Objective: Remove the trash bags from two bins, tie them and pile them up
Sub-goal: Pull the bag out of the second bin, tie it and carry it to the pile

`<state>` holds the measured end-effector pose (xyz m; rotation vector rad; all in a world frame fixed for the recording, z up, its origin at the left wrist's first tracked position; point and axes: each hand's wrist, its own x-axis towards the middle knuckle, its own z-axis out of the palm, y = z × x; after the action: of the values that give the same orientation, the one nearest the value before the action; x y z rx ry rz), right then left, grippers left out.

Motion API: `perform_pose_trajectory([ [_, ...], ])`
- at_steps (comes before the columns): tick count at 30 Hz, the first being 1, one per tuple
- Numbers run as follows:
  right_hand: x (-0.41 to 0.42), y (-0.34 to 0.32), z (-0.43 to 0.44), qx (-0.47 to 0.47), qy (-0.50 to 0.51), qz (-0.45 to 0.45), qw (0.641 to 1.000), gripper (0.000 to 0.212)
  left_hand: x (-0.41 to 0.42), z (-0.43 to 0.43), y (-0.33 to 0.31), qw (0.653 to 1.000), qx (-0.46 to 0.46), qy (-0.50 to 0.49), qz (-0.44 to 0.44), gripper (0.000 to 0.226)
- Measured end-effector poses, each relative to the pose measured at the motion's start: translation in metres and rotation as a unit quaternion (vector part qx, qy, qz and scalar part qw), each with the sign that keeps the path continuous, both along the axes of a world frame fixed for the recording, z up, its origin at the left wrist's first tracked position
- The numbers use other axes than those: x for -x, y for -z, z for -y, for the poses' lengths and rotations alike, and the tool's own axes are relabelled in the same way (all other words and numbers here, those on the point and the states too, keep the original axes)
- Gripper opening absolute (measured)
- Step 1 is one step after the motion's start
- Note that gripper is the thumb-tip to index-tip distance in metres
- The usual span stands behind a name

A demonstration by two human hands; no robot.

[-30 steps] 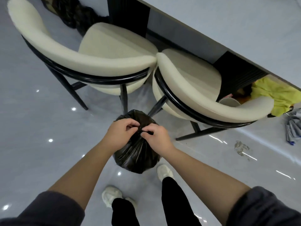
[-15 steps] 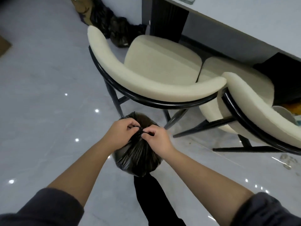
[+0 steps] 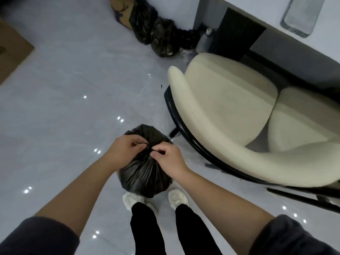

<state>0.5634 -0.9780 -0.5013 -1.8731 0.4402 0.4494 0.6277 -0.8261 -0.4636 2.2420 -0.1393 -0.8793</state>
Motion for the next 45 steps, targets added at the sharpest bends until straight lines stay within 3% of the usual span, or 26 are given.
perform_pose_trajectory([
  [7, -0.073, 0.003, -0.056, 0.004, 0.046, 0.011, 0.999, 0.006, -0.084, -0.061, 0.010, 0.997, 0.046, 0.063, -0.015, 0.016],
  [16, -0.194, -0.005, -0.107, -0.002, 0.098, 0.025, 0.995, 0.010, -0.212, -0.107, 0.012, 0.995, 0.057, 0.081, 0.011, 0.014],
  [23, -0.303, 0.010, -0.104, -0.024, 0.174, 0.039, 0.984, 0.008, -0.330, -0.091, 0.026, 0.994, 0.056, 0.091, 0.020, 0.012],
  [31, -0.433, 0.024, -0.077, 0.001, 0.164, 0.045, 0.986, 0.008, -0.459, -0.066, 0.040, 0.995, 0.069, 0.071, 0.007, 0.013],
  [36, -0.506, 0.022, -0.055, -0.015, 0.182, 0.045, 0.982, 0.023, -0.530, -0.042, 0.044, 0.994, 0.099, 0.047, -0.007, 0.014],
  [45, -0.622, 0.062, -0.022, 0.018, 0.211, 0.028, 0.977, 0.015, -0.659, 0.000, 0.088, 0.989, 0.099, 0.107, -0.025, 0.014],
])
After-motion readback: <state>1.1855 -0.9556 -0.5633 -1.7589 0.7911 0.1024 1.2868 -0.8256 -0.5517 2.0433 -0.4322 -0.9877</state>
